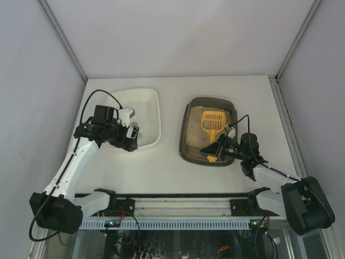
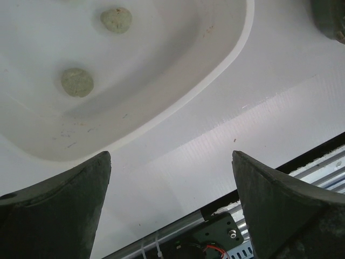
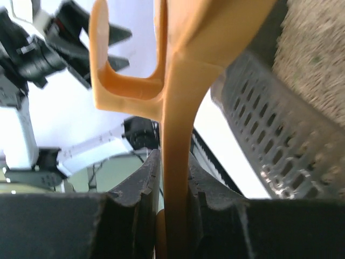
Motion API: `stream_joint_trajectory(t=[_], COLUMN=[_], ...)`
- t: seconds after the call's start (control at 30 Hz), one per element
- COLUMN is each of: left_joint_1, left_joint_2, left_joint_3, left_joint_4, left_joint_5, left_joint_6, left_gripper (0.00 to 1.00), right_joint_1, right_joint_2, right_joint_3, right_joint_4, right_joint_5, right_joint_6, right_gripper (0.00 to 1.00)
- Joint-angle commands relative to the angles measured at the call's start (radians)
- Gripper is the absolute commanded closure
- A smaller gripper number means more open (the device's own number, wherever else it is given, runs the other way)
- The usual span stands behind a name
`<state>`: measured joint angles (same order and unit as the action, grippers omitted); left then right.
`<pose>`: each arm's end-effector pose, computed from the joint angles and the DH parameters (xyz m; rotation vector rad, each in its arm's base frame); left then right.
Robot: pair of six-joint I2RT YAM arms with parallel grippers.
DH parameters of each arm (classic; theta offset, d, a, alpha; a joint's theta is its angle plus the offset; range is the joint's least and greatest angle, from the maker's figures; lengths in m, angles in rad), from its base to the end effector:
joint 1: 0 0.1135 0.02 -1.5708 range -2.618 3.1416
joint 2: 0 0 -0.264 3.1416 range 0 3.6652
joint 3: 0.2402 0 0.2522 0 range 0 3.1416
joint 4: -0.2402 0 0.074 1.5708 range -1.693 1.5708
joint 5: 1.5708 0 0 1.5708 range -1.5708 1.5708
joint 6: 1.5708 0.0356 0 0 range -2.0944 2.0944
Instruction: Clean the litter box
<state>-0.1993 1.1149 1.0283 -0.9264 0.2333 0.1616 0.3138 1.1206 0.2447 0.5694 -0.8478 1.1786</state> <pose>0.2047 -0.0497 0.2970 0.5464 2.5142 -0.3152 0.1830 0.0875 0.1720 0.2485 2.1862 1.7309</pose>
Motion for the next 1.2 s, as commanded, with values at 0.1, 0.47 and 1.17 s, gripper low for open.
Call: stream_joint_trajectory(t=[0.1,0.47,1.17], left_joint_1=[0.119,0.489,0.553], left_joint_2=[-0.05,0.02,0.03], left_joint_3=[0.047,0.255,0.257], left_joint_4=[-0.049,-0.03,0.007], left_joint_5=[0.099,0.111,-0.096], left_joint_6=[0.064,0.038,-0.045], left_gripper=[0.04,0.04,0.04], right_joint_1=[0.063,0.21,0.637], right_joint_2=[0.122,0.269,1.235], right_joint_3=[0.1,0.723,2.297], right_joint_4=[0.155,-0.601,-1.817], right_joint_5=[-0.001,0.18,0.944], right_joint_6=[0.14,-0.153,-0.706], right_gripper=[1.0,1.0,1.0])
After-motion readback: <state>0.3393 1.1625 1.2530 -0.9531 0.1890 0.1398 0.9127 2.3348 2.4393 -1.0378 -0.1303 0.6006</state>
